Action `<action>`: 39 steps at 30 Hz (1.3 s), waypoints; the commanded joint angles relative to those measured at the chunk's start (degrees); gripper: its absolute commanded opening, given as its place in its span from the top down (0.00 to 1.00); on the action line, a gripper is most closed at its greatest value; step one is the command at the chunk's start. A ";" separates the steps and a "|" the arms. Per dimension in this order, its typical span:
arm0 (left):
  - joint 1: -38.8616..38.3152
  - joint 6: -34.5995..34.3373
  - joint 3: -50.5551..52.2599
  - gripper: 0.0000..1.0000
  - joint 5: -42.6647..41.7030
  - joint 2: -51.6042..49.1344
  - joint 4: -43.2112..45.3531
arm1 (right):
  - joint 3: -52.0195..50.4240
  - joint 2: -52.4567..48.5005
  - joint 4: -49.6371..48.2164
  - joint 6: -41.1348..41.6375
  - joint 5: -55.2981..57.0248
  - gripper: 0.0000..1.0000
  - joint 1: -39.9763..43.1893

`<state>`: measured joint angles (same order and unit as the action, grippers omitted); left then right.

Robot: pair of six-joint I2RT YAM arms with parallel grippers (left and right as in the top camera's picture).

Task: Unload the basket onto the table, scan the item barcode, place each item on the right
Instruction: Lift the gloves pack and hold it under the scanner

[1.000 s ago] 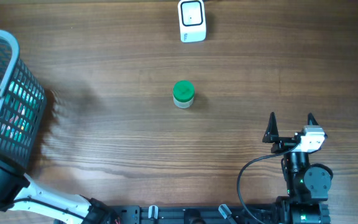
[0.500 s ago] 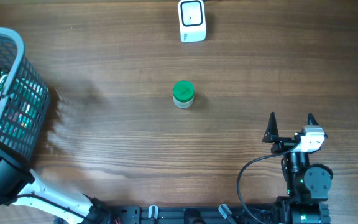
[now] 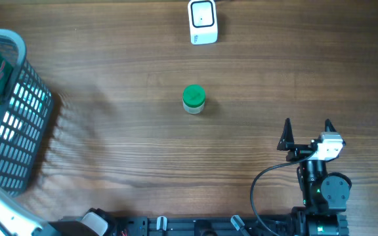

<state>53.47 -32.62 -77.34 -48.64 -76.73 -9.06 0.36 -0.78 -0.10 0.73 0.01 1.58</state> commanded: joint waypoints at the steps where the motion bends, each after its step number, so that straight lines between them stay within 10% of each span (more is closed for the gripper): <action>1: -9.16 -7.48 -0.28 0.96 -25.86 2.54 0.87 | -0.07 0.35 -0.26 -0.70 -0.50 0.00 -0.28; 7: -33.99 5.68 -0.28 0.96 -27.34 2.47 -13.00 | -0.07 0.35 -0.28 -0.70 -0.50 0.00 -0.28; 12: -57.11 9.57 -0.28 0.96 -5.38 0.87 -22.32 | -0.07 0.35 -0.26 -0.70 -0.50 0.00 -0.28; 17: -76.67 9.60 -0.28 0.96 17.81 -9.84 -21.62 | -0.07 0.35 -0.28 -0.70 -0.50 0.00 -0.28; 25: -89.42 9.94 -0.28 0.96 18.12 -32.39 -11.87 | -0.07 0.35 -0.26 -0.68 -0.50 0.00 -0.28; 28: -90.90 9.94 -0.31 0.58 18.10 -31.85 -9.27 | -0.07 0.35 -0.28 -0.70 -0.50 0.00 -0.28; 30: -91.23 9.94 -1.64 0.07 18.10 -29.18 -8.09 | -0.07 0.35 -0.28 -0.68 -0.50 0.00 -0.28; 34: -89.85 9.94 -6.03 0.00 23.91 -22.43 -10.05 | -0.07 0.35 -0.28 -0.68 -0.50 0.00 -0.28; 39: -84.26 9.94 -8.63 0.00 59.78 -5.05 -22.01 | -0.07 0.35 -0.28 -0.68 -0.50 0.00 -0.28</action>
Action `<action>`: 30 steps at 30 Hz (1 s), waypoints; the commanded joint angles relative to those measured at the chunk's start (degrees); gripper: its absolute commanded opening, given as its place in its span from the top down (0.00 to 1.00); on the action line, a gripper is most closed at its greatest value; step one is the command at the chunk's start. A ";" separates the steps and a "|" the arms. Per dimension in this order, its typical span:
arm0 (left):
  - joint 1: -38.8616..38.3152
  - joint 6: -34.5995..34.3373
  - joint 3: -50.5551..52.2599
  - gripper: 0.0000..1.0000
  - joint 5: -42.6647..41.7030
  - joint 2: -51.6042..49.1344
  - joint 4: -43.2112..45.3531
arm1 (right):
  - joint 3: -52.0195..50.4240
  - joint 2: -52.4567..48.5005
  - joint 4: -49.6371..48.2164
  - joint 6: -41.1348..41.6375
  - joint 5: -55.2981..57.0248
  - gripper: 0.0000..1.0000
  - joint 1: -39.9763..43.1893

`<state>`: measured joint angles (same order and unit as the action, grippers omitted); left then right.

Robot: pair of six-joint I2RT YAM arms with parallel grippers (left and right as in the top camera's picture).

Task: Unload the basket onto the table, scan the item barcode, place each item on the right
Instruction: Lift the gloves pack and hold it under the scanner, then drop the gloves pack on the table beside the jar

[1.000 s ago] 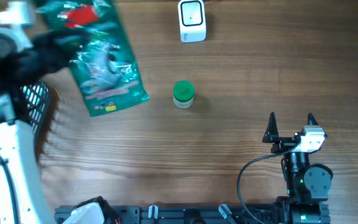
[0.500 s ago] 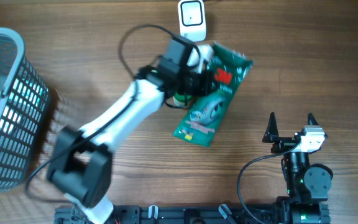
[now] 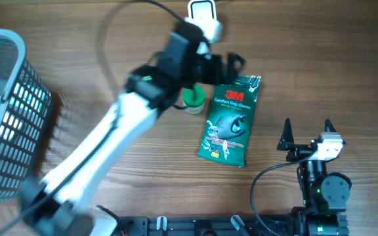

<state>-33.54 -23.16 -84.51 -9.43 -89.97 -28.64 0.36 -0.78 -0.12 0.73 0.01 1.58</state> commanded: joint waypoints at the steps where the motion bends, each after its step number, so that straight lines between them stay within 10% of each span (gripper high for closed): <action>1: 4.46 0.48 -1.46 0.00 26.05 11.78 -4.15 | -0.07 0.35 -0.26 -0.70 -0.50 0.00 -0.28; 5: 19.52 -11.15 -1.44 0.00 39.76 22.71 -13.75 | -0.07 0.35 -0.26 -0.68 -0.50 0.00 -0.28; 11: 54.75 -31.50 -1.42 0.00 31.63 25.18 -32.20 | -0.07 0.35 -0.26 -0.68 -0.50 0.00 -0.28; 18: 79.38 -22.01 -1.42 0.00 26.36 17.77 -26.21 | -0.07 0.35 -0.26 -0.70 -0.50 0.00 -0.28; 26: 82.95 12.02 -1.42 0.00 19.06 2.64 -13.40 | -0.07 0.35 -0.26 -0.70 -0.50 0.00 -0.28; 30: 82.95 16.96 -1.42 0.00 18.73 -7.19 -13.94 | -0.07 0.35 -0.26 -0.68 -0.50 0.00 -0.28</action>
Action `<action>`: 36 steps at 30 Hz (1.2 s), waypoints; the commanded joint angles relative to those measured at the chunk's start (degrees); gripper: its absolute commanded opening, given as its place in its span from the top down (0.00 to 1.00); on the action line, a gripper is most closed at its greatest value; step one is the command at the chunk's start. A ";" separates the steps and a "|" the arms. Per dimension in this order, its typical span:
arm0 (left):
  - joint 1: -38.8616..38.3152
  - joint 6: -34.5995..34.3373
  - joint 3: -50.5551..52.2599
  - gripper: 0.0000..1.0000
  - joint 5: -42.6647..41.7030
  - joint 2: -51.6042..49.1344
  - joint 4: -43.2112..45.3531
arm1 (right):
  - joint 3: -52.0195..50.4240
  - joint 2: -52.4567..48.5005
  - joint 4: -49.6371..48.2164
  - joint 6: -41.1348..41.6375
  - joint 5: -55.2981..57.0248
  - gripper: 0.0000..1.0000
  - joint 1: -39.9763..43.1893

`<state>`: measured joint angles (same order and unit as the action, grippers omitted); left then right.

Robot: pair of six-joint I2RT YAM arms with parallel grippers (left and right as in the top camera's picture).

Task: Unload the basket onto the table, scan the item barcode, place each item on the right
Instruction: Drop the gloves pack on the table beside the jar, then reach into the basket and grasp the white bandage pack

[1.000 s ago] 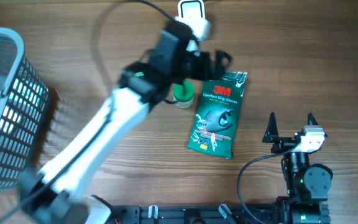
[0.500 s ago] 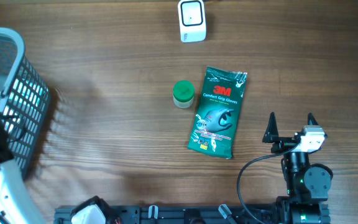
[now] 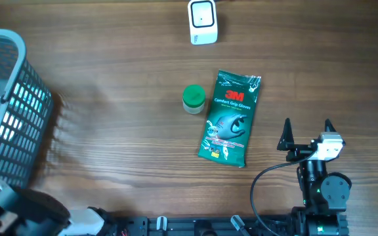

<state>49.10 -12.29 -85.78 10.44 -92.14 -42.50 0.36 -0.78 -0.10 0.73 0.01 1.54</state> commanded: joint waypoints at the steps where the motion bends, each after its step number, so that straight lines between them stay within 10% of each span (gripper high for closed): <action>1: 0.31 6.12 -0.15 0.00 -2.14 -7.04 0.31 | -0.07 0.35 -0.26 -0.68 -0.50 0.00 -0.24; 19: 0.15 14.91 -0.15 0.01 -13.64 -26.01 3.13 | -0.07 0.35 -0.26 -0.68 -0.50 0.00 -0.24; 26: 0.15 14.88 0.00 0.26 -13.68 -26.08 0.87 | -0.07 0.35 -0.28 -0.70 -0.50 0.00 -0.24; 33: 0.15 14.82 0.07 0.13 -13.66 -26.08 -5.86 | -0.07 0.35 -0.28 -0.70 -0.50 0.00 -0.24; 36: 0.15 14.40 0.07 0.36 -14.64 -26.08 -6.47 | -0.07 0.35 -0.28 -0.70 -0.50 0.00 -0.24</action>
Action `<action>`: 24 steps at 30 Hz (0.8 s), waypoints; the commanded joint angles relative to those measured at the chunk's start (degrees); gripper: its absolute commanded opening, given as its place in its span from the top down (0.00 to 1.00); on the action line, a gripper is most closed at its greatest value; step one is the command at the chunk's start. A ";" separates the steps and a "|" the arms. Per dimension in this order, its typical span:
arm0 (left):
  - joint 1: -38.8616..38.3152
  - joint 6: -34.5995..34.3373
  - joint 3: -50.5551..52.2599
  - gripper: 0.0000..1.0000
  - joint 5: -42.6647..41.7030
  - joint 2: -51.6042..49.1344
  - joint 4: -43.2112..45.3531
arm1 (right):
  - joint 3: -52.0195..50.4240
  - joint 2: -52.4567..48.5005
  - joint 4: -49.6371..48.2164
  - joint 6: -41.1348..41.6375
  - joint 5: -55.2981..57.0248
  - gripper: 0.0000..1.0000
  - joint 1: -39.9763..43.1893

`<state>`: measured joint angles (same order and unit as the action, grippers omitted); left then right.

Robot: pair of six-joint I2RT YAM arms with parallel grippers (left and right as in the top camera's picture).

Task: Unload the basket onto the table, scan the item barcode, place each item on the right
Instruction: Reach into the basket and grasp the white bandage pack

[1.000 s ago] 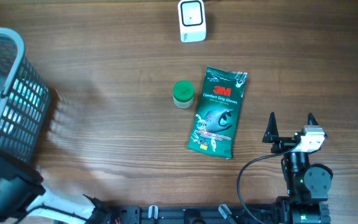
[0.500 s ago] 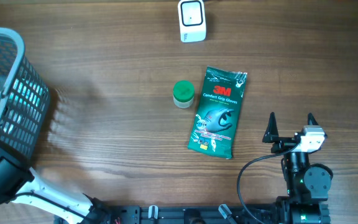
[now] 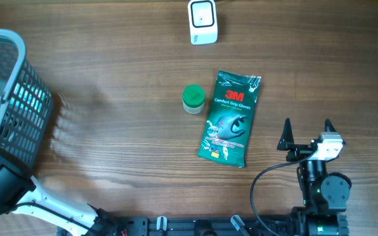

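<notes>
A green 3M glove packet (image 3: 231,118) lies flat on the wooden table, printed side up, just right of a small jar with a green lid (image 3: 193,98). The white barcode scanner (image 3: 202,21) stands at the far edge, above both. My right gripper (image 3: 306,134) rests open at the near right, empty, a short way right of the packet. My left arm (image 3: 2,183) rises at the near left and reaches into the basket; its fingers are hidden there.
A grey slatted basket (image 3: 21,108) fills the left edge of the view. The right arm's base and cable (image 3: 268,177) sit along the near right edge.
My left arm was low in the near left corner and now stands higher, against the basket's near side. The packet, jar, scanner and right gripper have not moved.
At first only the jar stood mid-table and a green item showed in the basket. Then my left arm was stretched over the middle with the glove packet lying beside the jar. Afterwards the arm was back at the left, the packet left on the table, and now it is at the basket.
</notes>
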<state>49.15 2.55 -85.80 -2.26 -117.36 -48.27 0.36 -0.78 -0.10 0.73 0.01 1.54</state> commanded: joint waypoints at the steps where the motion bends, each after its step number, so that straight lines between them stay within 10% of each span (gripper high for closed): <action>1: 0.11 -0.39 0.09 0.46 -2.91 -0.85 -0.61 | -0.07 0.35 -0.28 -0.70 -0.50 0.00 -0.24; 6: 0.11 0.13 -0.74 0.68 -3.06 -0.83 0.63 | -0.07 0.35 -0.28 -0.70 -0.50 0.00 -0.24; 14: -0.24 -3.76 -25.49 0.69 -6.19 0.48 -14.99 | -0.07 0.35 -0.26 -0.70 -0.50 0.00 -0.24; 24: -8.35 -4.33 -36.15 0.68 -59.32 20.33 -21.49 | -0.07 0.35 -0.28 -0.68 -0.50 0.00 -0.24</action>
<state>45.25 -2.09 -120.62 -48.10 -102.56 -68.38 0.36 -0.78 -0.10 0.73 0.01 1.54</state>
